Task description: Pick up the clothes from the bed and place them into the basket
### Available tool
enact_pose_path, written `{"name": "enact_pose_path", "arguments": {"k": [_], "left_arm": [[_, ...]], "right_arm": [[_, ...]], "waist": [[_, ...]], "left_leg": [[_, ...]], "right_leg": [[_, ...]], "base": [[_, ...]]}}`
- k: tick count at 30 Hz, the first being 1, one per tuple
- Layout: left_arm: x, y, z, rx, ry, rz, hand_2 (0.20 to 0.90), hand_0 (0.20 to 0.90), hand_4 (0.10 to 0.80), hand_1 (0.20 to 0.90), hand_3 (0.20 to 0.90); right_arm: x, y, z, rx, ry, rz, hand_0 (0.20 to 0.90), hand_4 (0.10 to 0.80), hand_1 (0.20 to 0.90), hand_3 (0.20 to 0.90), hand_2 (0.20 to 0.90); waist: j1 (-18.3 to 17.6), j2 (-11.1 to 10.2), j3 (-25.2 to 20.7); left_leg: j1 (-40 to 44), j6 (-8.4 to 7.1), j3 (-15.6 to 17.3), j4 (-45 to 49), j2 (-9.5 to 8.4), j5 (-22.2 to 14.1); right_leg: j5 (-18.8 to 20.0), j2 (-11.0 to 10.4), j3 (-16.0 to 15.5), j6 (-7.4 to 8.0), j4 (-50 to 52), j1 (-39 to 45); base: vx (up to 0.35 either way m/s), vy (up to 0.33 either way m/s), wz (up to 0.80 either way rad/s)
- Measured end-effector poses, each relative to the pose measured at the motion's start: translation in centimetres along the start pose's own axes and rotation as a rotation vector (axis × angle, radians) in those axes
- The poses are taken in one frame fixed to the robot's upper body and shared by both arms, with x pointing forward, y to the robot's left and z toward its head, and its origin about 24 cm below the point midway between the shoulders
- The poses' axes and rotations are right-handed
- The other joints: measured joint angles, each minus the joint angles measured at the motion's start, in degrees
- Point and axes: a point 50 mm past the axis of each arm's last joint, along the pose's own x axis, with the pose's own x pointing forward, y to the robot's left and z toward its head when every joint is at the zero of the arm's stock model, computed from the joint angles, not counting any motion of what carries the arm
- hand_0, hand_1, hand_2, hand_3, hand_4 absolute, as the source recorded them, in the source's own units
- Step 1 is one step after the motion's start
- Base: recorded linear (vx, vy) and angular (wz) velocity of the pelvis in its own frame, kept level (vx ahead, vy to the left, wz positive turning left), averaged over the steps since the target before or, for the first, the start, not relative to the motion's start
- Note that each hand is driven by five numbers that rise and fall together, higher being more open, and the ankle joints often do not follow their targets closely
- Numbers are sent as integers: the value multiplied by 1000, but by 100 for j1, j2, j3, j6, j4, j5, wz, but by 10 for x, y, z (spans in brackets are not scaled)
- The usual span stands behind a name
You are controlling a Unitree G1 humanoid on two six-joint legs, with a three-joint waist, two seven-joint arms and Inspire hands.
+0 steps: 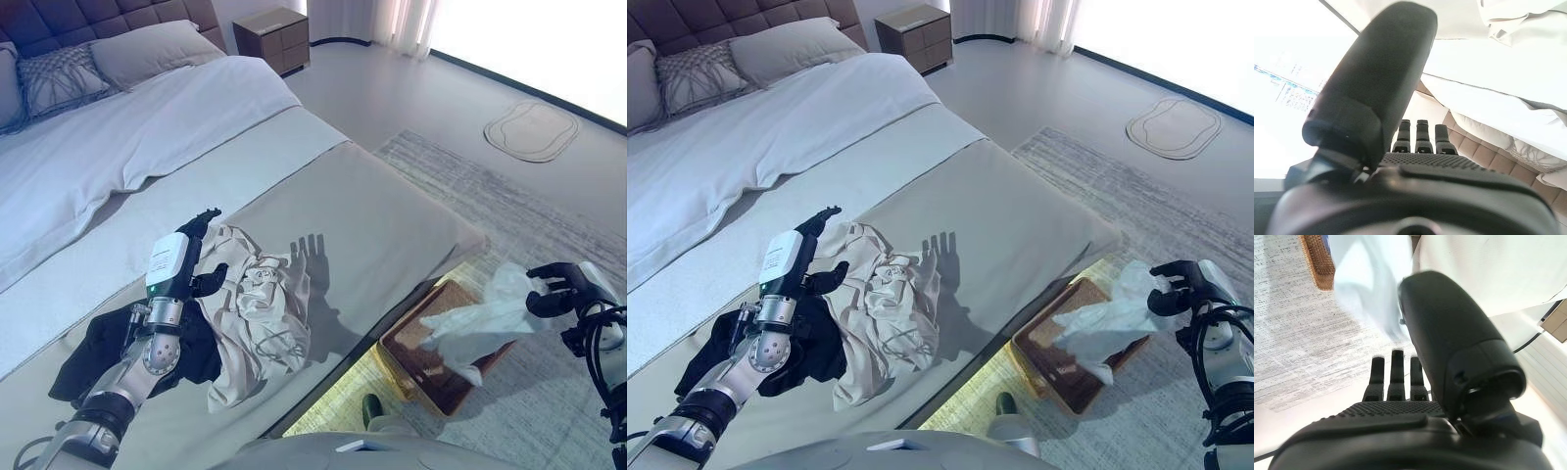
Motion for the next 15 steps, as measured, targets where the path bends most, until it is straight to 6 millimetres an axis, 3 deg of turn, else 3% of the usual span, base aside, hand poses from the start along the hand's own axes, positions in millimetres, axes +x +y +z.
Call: {"name": "enact_pose_path", "arguments": {"k": [15], "left_arm": [[0,0,0,1,2,0,900,900,800,900,900]], "right_arm": [[0,-2,6,-37,-12,-24,900,800,900,900,900]], "waist": [[68,-59,37]], "left_leg": [[13,-4,-74,-2,0,7]], "right_leg": [[-1,0,-59,2,-1,58]], "base": [[20,3,1]]}}
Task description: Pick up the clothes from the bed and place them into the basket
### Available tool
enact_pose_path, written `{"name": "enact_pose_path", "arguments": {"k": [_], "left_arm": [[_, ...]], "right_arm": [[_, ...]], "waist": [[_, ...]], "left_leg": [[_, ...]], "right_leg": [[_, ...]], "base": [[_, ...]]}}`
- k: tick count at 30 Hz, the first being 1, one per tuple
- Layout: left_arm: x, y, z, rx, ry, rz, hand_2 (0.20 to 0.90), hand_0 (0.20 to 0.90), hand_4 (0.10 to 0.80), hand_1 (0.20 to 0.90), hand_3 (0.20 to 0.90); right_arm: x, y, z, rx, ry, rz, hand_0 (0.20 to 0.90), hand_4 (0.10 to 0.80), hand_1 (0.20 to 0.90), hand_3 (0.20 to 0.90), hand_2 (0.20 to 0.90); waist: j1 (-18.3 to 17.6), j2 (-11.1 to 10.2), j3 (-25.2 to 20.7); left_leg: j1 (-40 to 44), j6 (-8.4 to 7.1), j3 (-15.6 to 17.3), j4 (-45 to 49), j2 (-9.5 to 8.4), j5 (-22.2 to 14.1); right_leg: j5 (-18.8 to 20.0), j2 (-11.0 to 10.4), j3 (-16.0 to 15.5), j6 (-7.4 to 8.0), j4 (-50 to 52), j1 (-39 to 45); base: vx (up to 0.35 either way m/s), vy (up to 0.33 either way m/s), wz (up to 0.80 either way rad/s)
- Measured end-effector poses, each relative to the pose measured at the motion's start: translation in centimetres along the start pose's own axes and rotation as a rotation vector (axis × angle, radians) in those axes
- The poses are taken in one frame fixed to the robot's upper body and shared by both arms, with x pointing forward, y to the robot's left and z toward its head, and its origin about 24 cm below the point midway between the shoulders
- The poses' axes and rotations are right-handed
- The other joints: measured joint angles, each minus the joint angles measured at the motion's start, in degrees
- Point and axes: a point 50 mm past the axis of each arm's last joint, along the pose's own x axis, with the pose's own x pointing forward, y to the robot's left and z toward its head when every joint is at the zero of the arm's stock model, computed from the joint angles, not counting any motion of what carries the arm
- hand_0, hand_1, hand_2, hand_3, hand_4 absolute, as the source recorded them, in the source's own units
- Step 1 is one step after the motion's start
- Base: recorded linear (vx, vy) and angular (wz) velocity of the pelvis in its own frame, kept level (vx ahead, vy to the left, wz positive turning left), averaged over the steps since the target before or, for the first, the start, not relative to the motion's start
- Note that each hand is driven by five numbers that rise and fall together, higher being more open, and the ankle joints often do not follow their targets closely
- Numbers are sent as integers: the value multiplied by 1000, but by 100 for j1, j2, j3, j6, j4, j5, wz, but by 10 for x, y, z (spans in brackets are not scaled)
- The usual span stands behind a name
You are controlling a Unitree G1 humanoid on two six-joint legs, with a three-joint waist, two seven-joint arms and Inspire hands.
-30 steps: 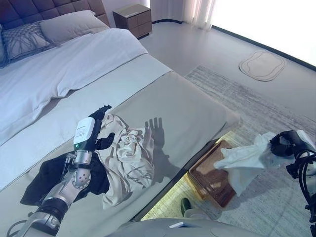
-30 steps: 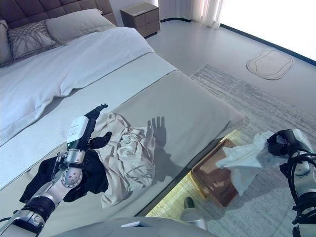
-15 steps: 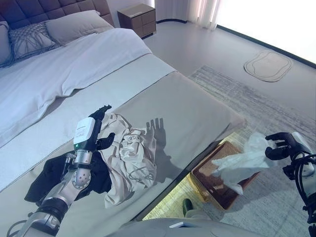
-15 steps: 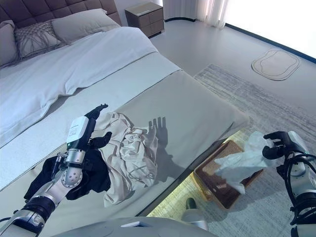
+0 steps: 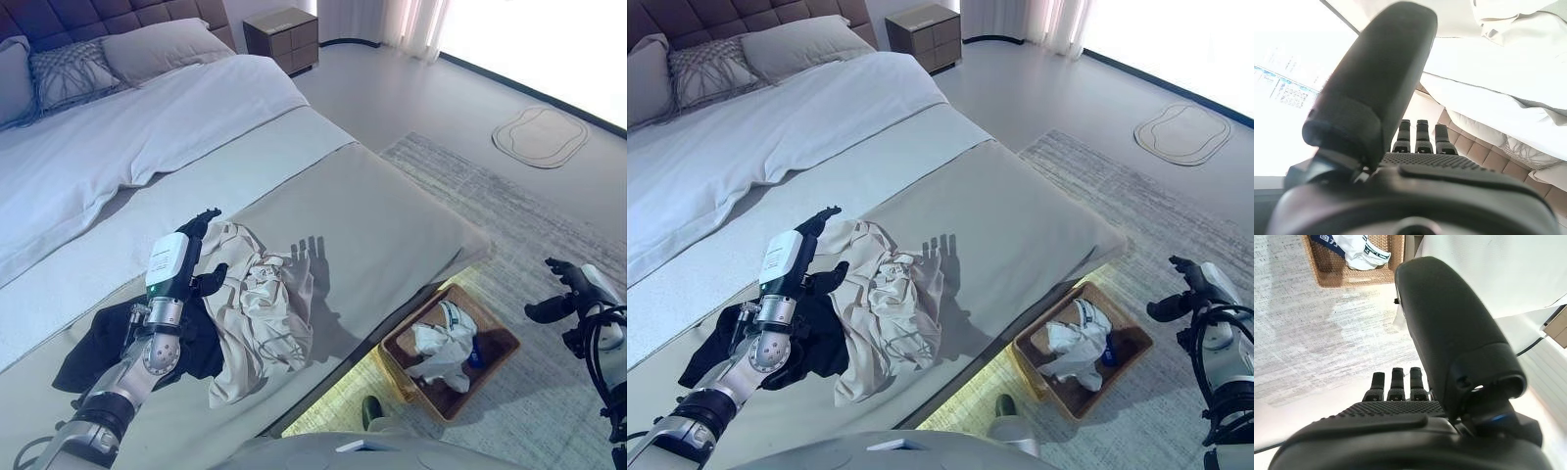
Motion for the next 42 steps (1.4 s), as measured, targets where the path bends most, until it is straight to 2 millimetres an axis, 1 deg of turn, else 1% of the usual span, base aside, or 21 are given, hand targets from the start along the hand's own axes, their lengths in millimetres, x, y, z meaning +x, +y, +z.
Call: {"name": "enact_pose_path", "arguments": {"k": [1,5,7,9,10,11,15,21,22,23,25,26,27,29,30,31,34,37,39,40,42], "left_arm": [[-1,0,0,0,1,1,900,900,800,900,900],[-4,-3,0,-11,11,11,900,900,800,900,900],[-4,-5,1,-16,13,11,900,900,800,900,900],[-5,-7,1,-19,25,13,900,900,800,900,900],[-6,-8,1,-20,30,13,900,900,800,900,900],[-9,-10,-1,-21,45,9,900,900,800,900,900],[-16,-14,-4,-22,85,13,900,900,800,900,900],[-25,-10,-12,-9,126,29,900,900,800,900,900],[-25,-9,-13,-7,129,33,900,900,800,900,900],[-25,-8,-13,-6,132,34,900,900,800,900,900],[-25,-5,-14,1,130,36,900,900,800,900,900],[-24,-4,-14,1,132,38,900,900,800,900,900],[-24,-2,-15,2,132,39,900,900,800,900,900],[-20,3,-12,-4,108,46,900,900,800,900,900],[-17,5,-10,-7,93,53,900,900,800,900,900],[-14,7,-9,-7,83,60,900,900,800,900,900],[-12,10,-9,4,72,48,900,900,800,900,900],[-10,13,-9,10,60,48,900,900,800,900,900],[-8,17,-7,12,33,52,900,900,800,900,900],[-6,19,-5,10,18,58,900,900,800,900,900],[-2,20,-2,4,-2,66,900,900,800,900,900]], "right_arm": [[0,-2,4,0,-17,-24,900,800,900,900,900],[-1,-11,37,-33,-169,-129,900,800,900,900,900],[-3,-12,50,-52,-232,-150,900,800,900,900,900],[-5,-10,68,-95,-319,-167,900,800,900,900,900],[-5,-10,73,-108,-339,-169,900,800,900,900,900],[-7,-6,84,-141,-395,-165,900,800,900,900,900],[-10,1,111,-193,-512,-147,900,800,900,900,900],[-9,4,144,-241,-594,-121,900,800,900,900,900],[-9,4,149,-245,-603,-116,900,800,900,900,900],[-8,3,154,-261,-613,-113,900,800,900,900,900],[-7,1,172,-287,-642,-105,900,800,900,900,900],[-7,1,176,-289,-651,-105,900,800,900,900,900],[-7,-1,183,-289,-666,-107,900,800,900,900,900],[-4,-6,196,-318,-669,-114,900,800,900,900,900],[-2,-10,201,-318,-660,-121,900,800,900,900,900],[0,-15,206,-321,-652,-128,900,800,900,900,900],[3,-19,213,-326,-639,-139,900,800,900,900,900],[3,-19,222,-351,-639,-135,900,800,900,900,900],[2,-21,233,-347,-648,-138,900,800,900,900,900],[2,-23,239,-358,-652,-142,900,800,900,900,900],[1,-27,245,-354,-658,-145,900,800,900,900,900]], "waist": [[1,-7,4],[25,-39,26],[73,-63,43],[178,-75,53],[190,-74,55],[243,-73,58],[494,-73,70],[901,-61,318],[1069,-32,374],[1125,-30,410],[1297,13,560],[1344,28,596],[1515,61,662],[1633,77,848],[1767,103,973],[1901,133,1145],[2167,172,1289],[2356,178,1516],[2484,175,1710],[2542,165,1800],[2631,166,1913]], "left_leg": [[12,0,-7,-1,1,0],[17,-9,-69,0,6,9],[12,-11,-113,0,8,15],[-18,-10,-192,0,5,24],[-20,-12,-213,2,2,27],[-23,-12,-290,5,-1,33],[-93,-15,-441,26,-6,71],[-245,-14,-966,31,-27,199],[-311,-25,-1046,31,-30,231],[-373,-35,-1108,32,-32,261],[-486,-21,-1332,33,-50,333],[-525,-28,-1346,33,-54,349],[-597,-36,-1467,38,-81,403],[-787,-48,-1695,184,-135,409],[-835,-48,-1799,238,-152,409],[-848,-51,-1880,304,-177,407],[-1023,-70,-2077,432,-268,392],[-1039,-70,-2229,558,-446,391],[-1086,-113,-2252,758,-544,233],[-1191,-84,-2275,946,-602,188],[-1279,-46,-2298,1095,-651,143]], "right_leg": [[-2,0,-5,2,-1,16],[-13,0,-69,16,-2,53],[-19,1,-112,23,-2,73],[-31,0,-170,36,-2,90],[-33,-2,-185,38,-2,97],[-45,-10,-268,52,-2,133],[-61,-13,-416,72,0,156],[-158,-13,-927,17,1,312],[-169,-7,-1012,13,2,321],[-177,-2,-1097,5,2,305],[-184,-4,-1290,7,3,297],[-186,-3,-1336,7,3,297],[-194,-2,-1440,13,6,295],[-240,-27,-1676,-34,16,306],[-281,-47,-1768,-42,100,300],[-385,-89,-1851,-46,254,301],[-673,-241,-2055,-50,753,107],[-1019,-533,-2209,-44,1381,-6],[-1264,-718,-2206,-25,1812,-114],[-1359,-817,-2214,-80,2061,-217],[-1485,-945,-2211,-94,2339,-336]], "base": [[48,10,2],[33,4,6],[35,9,13],[55,21,17],[67,30,22],[51,23,22],[78,37,24],[15,22,43],[-32,12,52],[-55,14,48],[-65,28,46],[-75,28,41],[-74,31,41],[-41,24,60],[-31,23,60],[-15,13,45],[-7,45,42],[51,22,37],[44,21,20],[1,33,14],[41,43,11]]}}
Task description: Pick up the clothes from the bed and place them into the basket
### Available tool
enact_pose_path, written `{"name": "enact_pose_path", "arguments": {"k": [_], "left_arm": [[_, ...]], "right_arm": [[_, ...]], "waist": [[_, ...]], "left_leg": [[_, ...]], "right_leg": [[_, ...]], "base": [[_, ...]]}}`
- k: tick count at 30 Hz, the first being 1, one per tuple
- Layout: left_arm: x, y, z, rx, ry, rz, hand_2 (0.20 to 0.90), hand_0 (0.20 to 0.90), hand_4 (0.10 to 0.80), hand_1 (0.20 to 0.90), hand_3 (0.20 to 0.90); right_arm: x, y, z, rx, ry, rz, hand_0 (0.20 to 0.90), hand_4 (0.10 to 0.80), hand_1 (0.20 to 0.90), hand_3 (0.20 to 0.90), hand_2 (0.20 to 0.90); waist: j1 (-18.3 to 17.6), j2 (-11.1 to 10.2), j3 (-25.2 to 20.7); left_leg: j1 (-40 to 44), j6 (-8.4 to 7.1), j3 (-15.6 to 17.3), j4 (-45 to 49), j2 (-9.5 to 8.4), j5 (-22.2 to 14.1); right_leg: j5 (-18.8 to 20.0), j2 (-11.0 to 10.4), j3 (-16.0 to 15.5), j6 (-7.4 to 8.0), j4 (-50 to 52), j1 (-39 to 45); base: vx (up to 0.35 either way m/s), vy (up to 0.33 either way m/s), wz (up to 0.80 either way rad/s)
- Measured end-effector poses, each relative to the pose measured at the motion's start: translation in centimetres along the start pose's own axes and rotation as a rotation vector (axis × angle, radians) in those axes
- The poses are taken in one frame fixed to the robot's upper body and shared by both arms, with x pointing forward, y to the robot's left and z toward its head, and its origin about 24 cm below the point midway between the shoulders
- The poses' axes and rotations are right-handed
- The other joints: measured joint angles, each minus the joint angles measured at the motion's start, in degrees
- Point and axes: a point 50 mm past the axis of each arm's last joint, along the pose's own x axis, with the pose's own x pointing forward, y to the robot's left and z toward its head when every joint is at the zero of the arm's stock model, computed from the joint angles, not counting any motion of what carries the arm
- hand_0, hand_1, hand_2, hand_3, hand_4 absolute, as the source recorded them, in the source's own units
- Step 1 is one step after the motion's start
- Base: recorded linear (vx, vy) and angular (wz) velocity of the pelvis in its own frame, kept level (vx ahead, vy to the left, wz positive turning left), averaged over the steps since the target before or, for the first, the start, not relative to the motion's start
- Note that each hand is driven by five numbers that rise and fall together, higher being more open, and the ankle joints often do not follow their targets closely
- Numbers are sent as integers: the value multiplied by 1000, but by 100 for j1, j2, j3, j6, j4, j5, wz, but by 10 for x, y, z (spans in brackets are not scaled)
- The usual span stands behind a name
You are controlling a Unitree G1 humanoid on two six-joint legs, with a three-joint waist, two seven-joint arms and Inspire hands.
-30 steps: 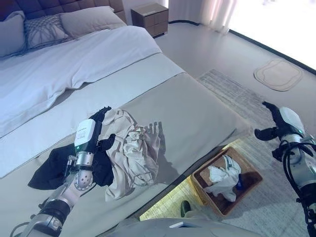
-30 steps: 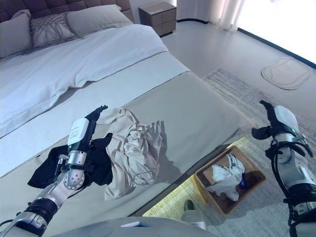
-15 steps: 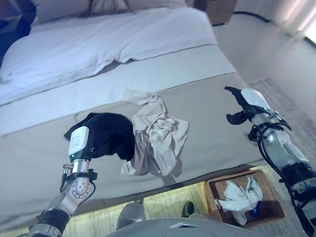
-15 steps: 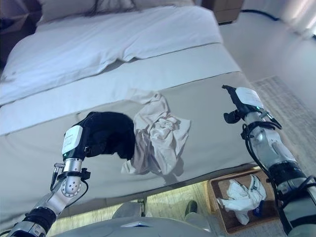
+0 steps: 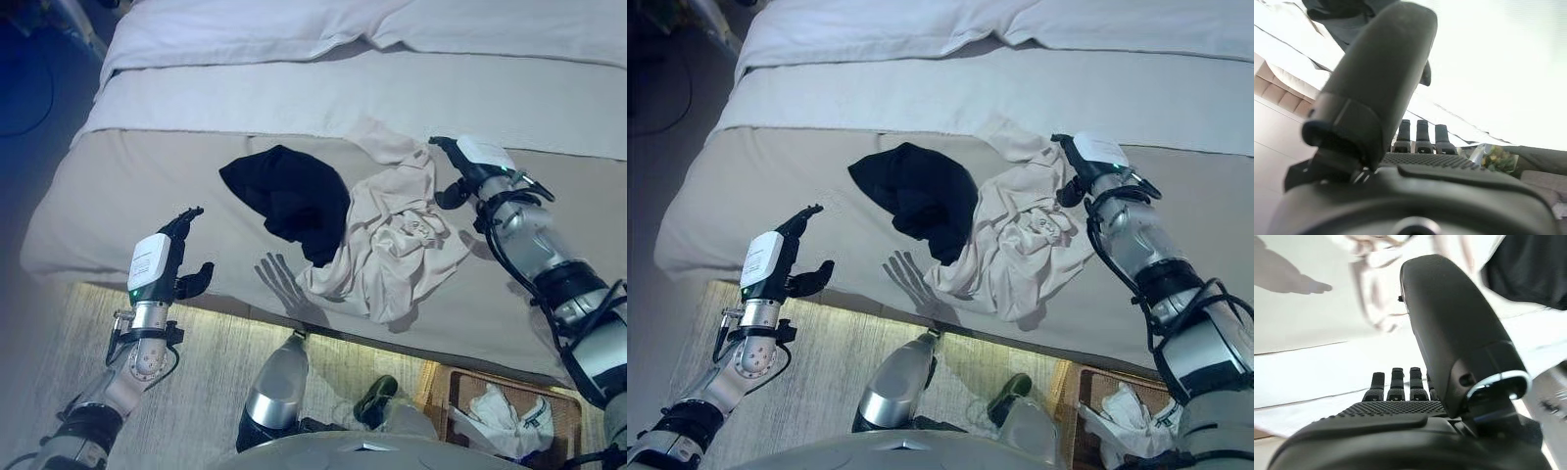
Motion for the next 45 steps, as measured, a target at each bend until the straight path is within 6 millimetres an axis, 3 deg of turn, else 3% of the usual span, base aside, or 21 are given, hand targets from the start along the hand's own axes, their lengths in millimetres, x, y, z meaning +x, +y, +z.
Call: {"name": "enact_pose_path", "arguments": {"k": [3,8,15,21,24,28,37,38,39,41,42,43,44,45], "left_arm": [[5,3,5,-3,-29,13,900,900,800,900,900],[15,7,18,-24,-93,41,900,900,800,900,900],[16,8,29,-33,-159,36,900,900,800,900,900],[19,8,44,-63,-224,55,900,900,800,900,900],[21,7,51,-77,-255,61,900,900,800,900,900],[27,10,55,-78,-276,83,900,900,800,900,900],[35,17,69,-101,-325,141,900,900,800,900,900],[34,18,69,-103,-321,143,900,900,800,900,900],[31,18,67,-109,-304,143,900,900,800,900,900],[36,20,68,-101,-301,160,900,900,800,900,900],[37,21,69,-101,-305,167,900,900,800,900,900],[39,22,71,-112,-308,184,900,900,800,900,900],[36,22,70,-121,-301,191,900,900,800,900,900],[34,22,68,-122,-293,191,900,900,800,900,900]], "right_arm": [[8,-3,10,5,-2,7,900,800,900,900,900],[13,3,13,13,28,61,900,800,900,900,900],[11,24,3,-7,106,174,900,800,900,900,900],[10,31,-2,-1,152,244,900,800,900,900,900],[11,30,-3,1,160,251,900,800,900,900,900],[17,19,2,8,163,234,900,800,900,900,900],[37,-32,7,9,201,102,900,800,900,900,900],[39,-39,9,6,203,90,900,800,900,900,900],[42,-46,12,-1,196,75,900,800,900,900,900],[44,-64,13,-8,203,27,900,800,900,900,900],[44,-74,12,-11,218,4,900,800,900,900,900],[44,-86,12,-16,225,-23,900,800,900,900,900],[45,-97,14,-23,226,-52,578,424,578,524,578],[45,-98,13,-30,229,-61,300,100,300,200,300]], "waist": [[116,-10,263],[225,12,476],[209,53,643],[158,55,645],[134,59,647],[74,89,671],[67,138,686],[62,174,687],[99,303,680],[42,317,690],[58,300,689],[71,359,698],[75,390,688],[150,397,684]], "left_leg": [[-151,43,-1,493,-131,-216],[-621,50,-79,1250,-179,-495],[-1219,45,-138,1957,-195,-659],[-1849,55,-125,2613,-255,-804],[-2086,80,-110,2824,-278,-870],[-2541,127,-52,3227,-332,-937],[-3732,-69,-113,3929,-390,-1127],[-3945,31,-118,4533,-482,-1292],[-3921,274,-7,5051,-590,-1686],[-4298,195,18,5117,-661,-1791],[-4432,189,20,5116,-711,-1789],[-4537,157,61,5110,-750,-1800],[-4714,197,35,5329,-764,-1848],[-4740,326,83,5776,-764,-1963]], "right_leg": [[-252,-177,24,-51,510,-122],[-611,-323,26,-130,1273,-486],[-1029,-478,104,-331,2189,-1116],[-1263,-626,316,-476,2922,-1800],[-1313,-676,387,-474,3136,-2055],[-1343,-767,584,-512,3576,-2574],[-1383,-770,869,-567,4257,-3825],[-1384,-816,953,-567,4369,-3960],[-1381,-738,1002,-561,4611,-4113],[-1525,-696,1002,-485,5424,-4478],[-1784,-525,931,-672,5394,-4328],[-2262,-420,951,-1013,5284,-4365],[-2262,-424,929,-1009,5233,-4506],[-2262,-408,905,-1008,5263,-4562]], "base": [[50,20,5],[8,-3,10],[-34,14,4],[-58,37,-1],[-54,53,-2],[-101,52,-6],[-86,18,1],[-73,7,-22],[-51,10,-22],[-71,13,9],[-65,9,25],[-59,4,15],[-57,-1,-11],[-50,-2,-26]]}}
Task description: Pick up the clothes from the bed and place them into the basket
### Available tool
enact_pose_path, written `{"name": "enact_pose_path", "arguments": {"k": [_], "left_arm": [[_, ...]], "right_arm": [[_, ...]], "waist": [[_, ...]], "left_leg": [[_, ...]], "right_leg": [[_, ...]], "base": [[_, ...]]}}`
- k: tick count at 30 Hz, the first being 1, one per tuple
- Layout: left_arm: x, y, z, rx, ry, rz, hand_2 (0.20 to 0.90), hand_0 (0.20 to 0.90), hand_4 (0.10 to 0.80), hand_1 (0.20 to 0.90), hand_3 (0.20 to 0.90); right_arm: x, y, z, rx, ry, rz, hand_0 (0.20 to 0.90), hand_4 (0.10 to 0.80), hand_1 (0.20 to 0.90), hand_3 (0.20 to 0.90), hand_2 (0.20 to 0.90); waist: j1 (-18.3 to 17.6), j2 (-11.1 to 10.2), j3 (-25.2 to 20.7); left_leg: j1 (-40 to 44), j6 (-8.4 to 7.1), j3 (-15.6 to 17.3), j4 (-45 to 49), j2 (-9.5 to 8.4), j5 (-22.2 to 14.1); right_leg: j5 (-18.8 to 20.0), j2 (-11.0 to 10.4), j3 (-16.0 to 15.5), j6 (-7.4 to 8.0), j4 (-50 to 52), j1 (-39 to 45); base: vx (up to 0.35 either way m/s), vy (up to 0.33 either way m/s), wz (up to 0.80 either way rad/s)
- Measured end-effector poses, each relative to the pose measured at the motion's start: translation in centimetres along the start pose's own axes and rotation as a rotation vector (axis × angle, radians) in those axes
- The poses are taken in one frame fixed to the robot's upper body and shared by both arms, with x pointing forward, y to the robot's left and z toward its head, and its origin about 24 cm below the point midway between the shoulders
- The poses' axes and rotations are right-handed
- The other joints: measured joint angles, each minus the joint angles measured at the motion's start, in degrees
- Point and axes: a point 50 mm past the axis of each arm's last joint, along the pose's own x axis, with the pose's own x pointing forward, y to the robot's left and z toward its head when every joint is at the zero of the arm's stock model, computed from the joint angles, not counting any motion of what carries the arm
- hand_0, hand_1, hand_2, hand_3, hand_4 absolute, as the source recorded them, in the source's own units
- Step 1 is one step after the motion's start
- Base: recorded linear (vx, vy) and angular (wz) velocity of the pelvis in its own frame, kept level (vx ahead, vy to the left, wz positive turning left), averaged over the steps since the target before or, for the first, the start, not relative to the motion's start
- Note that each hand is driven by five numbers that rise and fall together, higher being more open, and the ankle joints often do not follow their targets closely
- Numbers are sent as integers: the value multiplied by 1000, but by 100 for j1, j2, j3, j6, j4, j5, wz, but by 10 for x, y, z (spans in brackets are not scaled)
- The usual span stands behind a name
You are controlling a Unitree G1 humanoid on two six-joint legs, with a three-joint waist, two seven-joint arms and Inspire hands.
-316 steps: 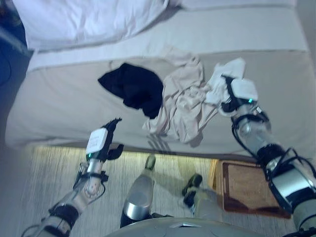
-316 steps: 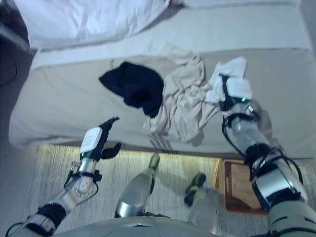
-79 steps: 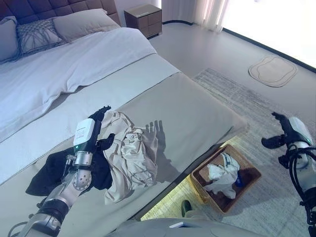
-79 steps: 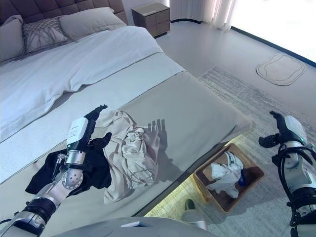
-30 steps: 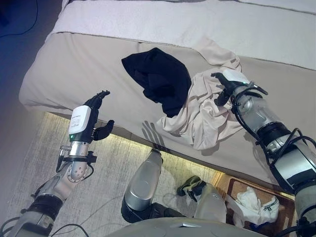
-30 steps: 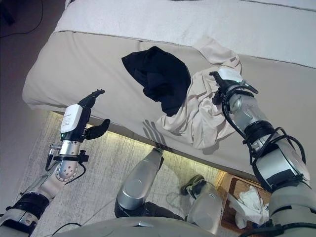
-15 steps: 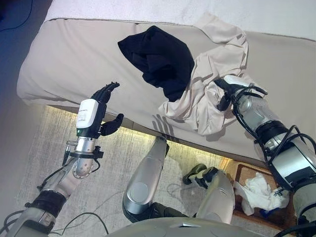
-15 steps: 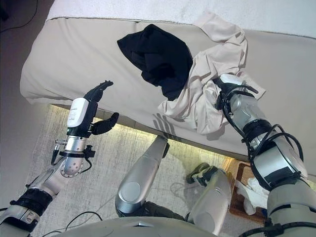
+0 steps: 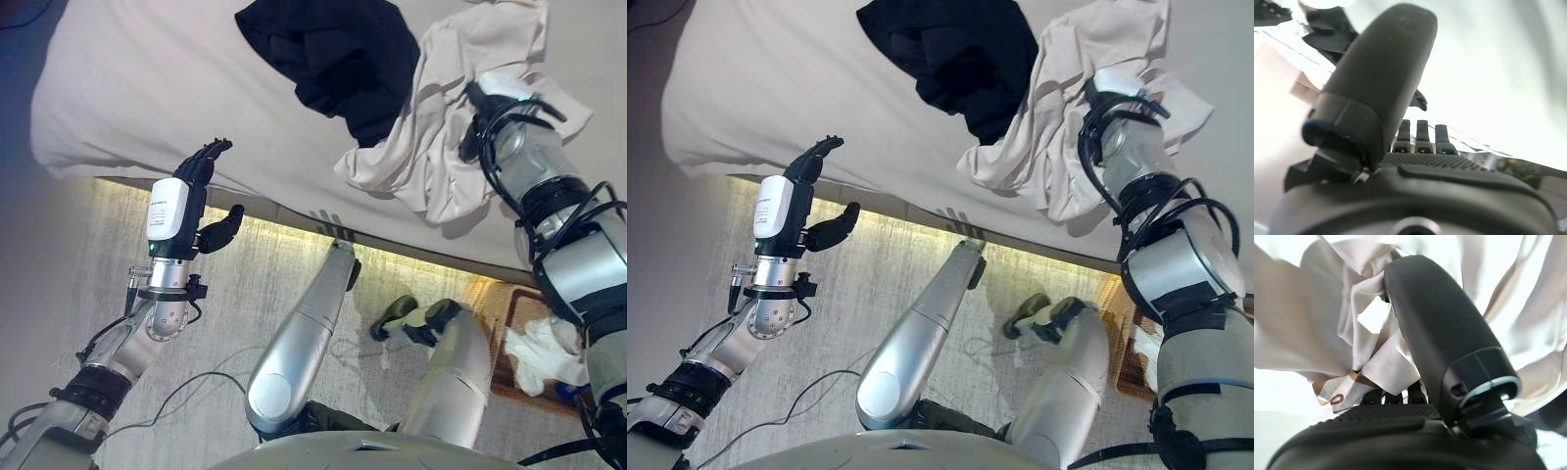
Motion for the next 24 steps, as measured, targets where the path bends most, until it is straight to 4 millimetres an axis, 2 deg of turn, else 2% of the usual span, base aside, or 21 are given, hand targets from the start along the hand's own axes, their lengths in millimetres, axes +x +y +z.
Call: {"name": "enact_pose_path", "arguments": {"k": [1,3,7,10,13,14,18,22,24], "left_arm": [[-1,0,-1,1,5,-3,900,900,800,900,900],[3,-1,2,-8,-7,6,900,900,800,900,900],[14,3,7,-11,-45,37,900,900,800,900,900],[12,2,7,-11,-43,32,900,900,800,900,900],[15,3,8,-12,-48,38,900,900,800,900,900],[15,3,8,-11,-48,38,900,900,800,900,900],[15,3,8,-11,-50,39,900,900,800,900,900],[22,4,11,-12,-68,49,900,900,800,900,900],[24,4,11,-11,-72,50,900,900,800,900,900]], "right_arm": [[0,0,2,-3,-5,-8,300,100,300,200,300],[0,-4,2,-5,-7,-34,300,100,300,200,300],[0,-21,4,10,-19,-103,300,100,300,200,300],[1,-15,15,31,-60,-87,300,100,300,200,300],[1,-6,15,46,-63,-59,300,100,300,200,300],[0,-2,14,51,-62,-49,300,100,300,200,300],[-1,17,15,75,-67,-7,300,100,300,200,300],[-3,39,10,107,-60,45,300,100,300,200,300],[-4,43,8,110,-56,52,300,100,300,200,300]], "waist": [[20,6,-3],[18,9,-5],[45,9,-5],[54,9,-6],[56,8,-5],[55,8,-5],[55,2,-2],[-10,-6,3],[-25,-16,9]], "left_leg": [[140,-55,-67,-15,-32,-104],[42,-38,-90,-60,-26,-106],[-98,-55,-79,-170,-8,-93],[-61,-40,-89,-167,-1,-60],[106,15,-85,-148,5,22],[177,3,-77,-146,5,28],[516,11,14,-145,72,-29],[1098,170,139,-291,155,-137],[1343,186,214,-420,190,-146]], "right_leg": [[4,39,-41,7,44,-16],[18,88,-77,34,120,-87],[15,46,-118,28,-32,-245],[19,72,-122,31,-18,-208],[30,63,-120,11,-35,-7],[136,68,-119,-33,-80,82],[269,102,-114,-32,-224,451],[282,155,-88,-6,-486,1044],[331,167,-22,86,-613,1224]], "base": [[-51,-14,-24],[-48,-27,9],[-22,-14,9],[-4,-8,-10],[8,-34,7],[10,-47,7],[35,-40,-8],[49,-11,-11],[72,-2,-17]]}}
